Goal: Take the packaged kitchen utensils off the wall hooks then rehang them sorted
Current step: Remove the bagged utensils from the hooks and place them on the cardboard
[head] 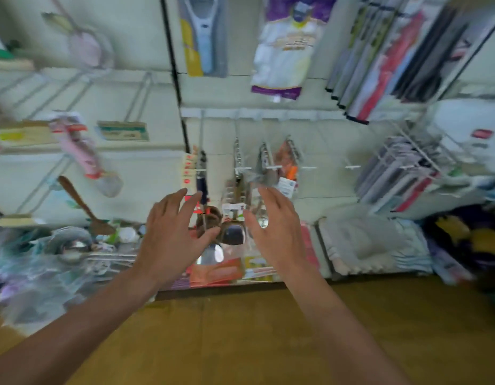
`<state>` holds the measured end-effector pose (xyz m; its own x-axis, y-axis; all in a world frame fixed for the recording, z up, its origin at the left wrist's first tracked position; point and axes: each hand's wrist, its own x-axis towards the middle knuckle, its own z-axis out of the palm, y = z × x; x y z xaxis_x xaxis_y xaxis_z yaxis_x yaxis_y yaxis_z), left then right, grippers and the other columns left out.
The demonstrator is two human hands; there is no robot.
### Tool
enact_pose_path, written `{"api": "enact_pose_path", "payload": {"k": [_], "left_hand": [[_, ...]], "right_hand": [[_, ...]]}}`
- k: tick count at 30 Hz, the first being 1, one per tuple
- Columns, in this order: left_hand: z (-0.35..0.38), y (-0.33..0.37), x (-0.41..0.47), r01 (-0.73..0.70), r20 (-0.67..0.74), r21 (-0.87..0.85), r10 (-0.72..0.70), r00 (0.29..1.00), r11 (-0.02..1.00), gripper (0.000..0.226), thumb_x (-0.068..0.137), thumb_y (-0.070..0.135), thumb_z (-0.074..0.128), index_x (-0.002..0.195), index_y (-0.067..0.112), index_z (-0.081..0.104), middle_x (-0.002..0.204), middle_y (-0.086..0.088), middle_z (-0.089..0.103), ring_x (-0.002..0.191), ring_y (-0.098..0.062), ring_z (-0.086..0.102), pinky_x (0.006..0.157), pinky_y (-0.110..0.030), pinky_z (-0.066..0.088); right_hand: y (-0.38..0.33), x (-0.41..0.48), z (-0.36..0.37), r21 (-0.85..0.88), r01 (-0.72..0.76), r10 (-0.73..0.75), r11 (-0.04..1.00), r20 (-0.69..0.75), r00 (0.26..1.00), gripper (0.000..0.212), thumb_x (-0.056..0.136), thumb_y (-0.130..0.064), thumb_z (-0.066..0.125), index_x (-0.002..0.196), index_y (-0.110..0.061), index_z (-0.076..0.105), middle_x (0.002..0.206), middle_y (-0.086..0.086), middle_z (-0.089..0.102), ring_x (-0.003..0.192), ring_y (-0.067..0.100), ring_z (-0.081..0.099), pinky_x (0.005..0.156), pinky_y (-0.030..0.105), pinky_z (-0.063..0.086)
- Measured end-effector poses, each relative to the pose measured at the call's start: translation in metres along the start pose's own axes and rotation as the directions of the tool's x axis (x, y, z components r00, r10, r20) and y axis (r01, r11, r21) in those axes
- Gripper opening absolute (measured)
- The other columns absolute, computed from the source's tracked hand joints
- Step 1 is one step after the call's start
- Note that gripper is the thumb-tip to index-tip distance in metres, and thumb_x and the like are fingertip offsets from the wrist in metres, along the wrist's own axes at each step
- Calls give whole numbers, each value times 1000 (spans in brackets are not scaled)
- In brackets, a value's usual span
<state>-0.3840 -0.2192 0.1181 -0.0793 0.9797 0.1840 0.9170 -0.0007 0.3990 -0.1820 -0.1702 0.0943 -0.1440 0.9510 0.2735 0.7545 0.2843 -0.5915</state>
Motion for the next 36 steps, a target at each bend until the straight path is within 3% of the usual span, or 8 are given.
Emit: {"api": "enact_pose_path", "payload": {"k": [11,18,22,26,29,32,34,36], "left_hand": [[89,99,20,-239,95,74,232,968,968,81,82,74,39,145,23,42,148,-9,42,138,-30,35,115,-52,28],[103,103,39,-268,128,111,254,959,957,75,88,63,55,149,23,37,155,-11,33,144,-32,27,119,-50,14],[113,98,54,-283,74,130,275,959,950,73,88,61,56,147,20,41,152,-12,37,141,-33,30,118,-48,14],[139,97,73,-300,68,272,293,954,914,71,87,53,61,144,15,44,150,-16,40,140,-36,34,118,-53,22],[175,98,96,-332,122,412,310,943,849,69,84,41,70,140,8,48,142,-20,48,131,-38,45,110,-54,36],[209,110,124,-263,183,457,200,963,850,52,75,27,81,120,6,63,109,-15,66,99,-32,64,81,-44,55],[218,122,138,-247,223,469,157,962,848,34,73,20,81,102,9,68,88,-8,67,82,-26,66,65,-37,53],[226,133,149,-225,239,498,116,964,837,24,83,8,65,108,8,63,94,-9,65,90,-27,63,68,-36,52]], "right_hand": [[122,-37,-65,-189,-130,121,973,-60,991,60,99,-48,49,151,-21,38,157,4,36,146,21,27,119,41,25],[129,-30,-67,-317,-113,117,942,-8,993,59,101,-49,43,153,-22,35,159,6,33,147,25,27,120,45,23],[133,-3,-57,-330,-88,94,940,2,996,61,102,-51,40,155,-24,29,161,5,27,149,24,20,121,43,18],[145,31,-24,-375,-5,-7,927,-29,1000,57,99,-44,52,149,-18,41,153,13,42,143,32,35,117,46,28],[160,70,-1,-336,14,-57,942,-115,992,57,96,-39,59,144,-12,45,145,17,49,135,35,45,110,46,36],[172,113,18,-271,-28,-5,962,-122,992,59,94,-42,61,141,-10,45,142,12,50,131,31,48,106,43,41],[176,131,29,-260,-27,-11,965,-144,989,61,92,-47,63,138,-10,48,137,11,53,125,30,52,100,43,46],[180,145,39,-226,-18,-26,974,-189,982,63,90,-49,64,137,-10,48,134,12,55,118,31,55,94,44,49]]}}
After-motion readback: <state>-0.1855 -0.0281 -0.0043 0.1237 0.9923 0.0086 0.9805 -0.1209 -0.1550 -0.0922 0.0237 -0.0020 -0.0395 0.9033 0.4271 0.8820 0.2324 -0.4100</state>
